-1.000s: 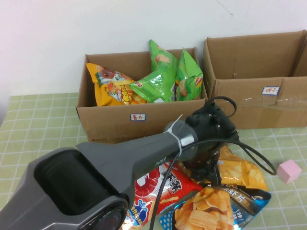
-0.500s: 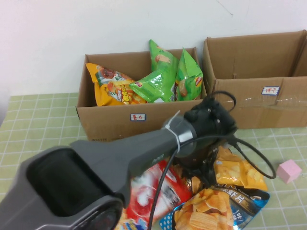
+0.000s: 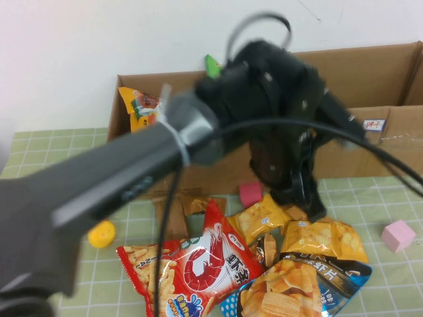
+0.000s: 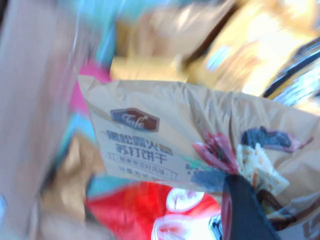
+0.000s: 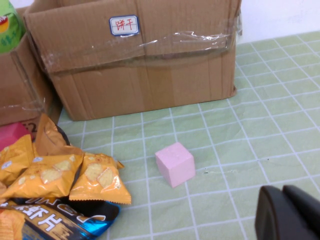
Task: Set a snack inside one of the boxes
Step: Place the biscuit in the biscuit box
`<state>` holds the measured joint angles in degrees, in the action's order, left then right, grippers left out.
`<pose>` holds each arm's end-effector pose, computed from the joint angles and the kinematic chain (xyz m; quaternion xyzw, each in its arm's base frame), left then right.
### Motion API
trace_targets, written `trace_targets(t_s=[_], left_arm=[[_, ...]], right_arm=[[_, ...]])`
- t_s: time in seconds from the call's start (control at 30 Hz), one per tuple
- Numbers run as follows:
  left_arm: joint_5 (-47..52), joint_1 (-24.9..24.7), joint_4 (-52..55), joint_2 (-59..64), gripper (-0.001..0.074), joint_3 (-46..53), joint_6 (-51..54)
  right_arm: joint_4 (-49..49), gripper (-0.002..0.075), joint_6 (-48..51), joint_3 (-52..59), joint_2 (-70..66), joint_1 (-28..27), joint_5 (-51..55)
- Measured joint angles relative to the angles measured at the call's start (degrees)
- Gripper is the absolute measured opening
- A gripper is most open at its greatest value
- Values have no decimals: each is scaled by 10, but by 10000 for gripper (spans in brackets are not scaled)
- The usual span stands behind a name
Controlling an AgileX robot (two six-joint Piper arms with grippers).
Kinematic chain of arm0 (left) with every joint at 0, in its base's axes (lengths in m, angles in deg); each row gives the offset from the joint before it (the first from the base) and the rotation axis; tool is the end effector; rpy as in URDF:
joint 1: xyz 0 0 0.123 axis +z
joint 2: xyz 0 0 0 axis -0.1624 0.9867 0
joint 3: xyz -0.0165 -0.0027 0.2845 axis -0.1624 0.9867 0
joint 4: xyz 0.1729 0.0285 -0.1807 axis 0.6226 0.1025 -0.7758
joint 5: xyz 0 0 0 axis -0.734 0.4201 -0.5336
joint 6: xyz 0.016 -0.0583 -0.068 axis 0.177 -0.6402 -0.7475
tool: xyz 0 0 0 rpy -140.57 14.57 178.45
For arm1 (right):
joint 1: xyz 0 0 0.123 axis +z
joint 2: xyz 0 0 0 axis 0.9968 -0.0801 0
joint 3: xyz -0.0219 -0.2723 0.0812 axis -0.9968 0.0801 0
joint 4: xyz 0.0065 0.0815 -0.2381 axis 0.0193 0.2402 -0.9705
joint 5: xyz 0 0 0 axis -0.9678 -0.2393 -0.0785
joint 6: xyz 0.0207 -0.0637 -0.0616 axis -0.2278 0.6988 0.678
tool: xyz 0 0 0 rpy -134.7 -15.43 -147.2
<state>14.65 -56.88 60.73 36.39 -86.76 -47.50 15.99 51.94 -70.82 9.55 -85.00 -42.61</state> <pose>0.3020 -0.3234 0.2983 0.4855 0.8498 -0.0390 0.2013 0.0540 -0.0010 0.1773 0.0558 0.7829 0.0383 0.6185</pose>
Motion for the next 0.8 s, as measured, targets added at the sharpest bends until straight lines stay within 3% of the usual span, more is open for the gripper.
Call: trace_targets(t_s=[0.13,0.4,0.6,0.8], left_arm=[[-67,0,-33,-39,224,0,76],[-290,0,-33,-52,216,0,100],[-508,9,-33,-6,211,0,101],[-654,41,-35,78,207,1,77]], right_arm=[[3,-2,0,0,0,0,0],[13,-2,0,0,0,0,0],[21,-2,0,0,0,0,0],[22,-2,0,0,0,0,0]])
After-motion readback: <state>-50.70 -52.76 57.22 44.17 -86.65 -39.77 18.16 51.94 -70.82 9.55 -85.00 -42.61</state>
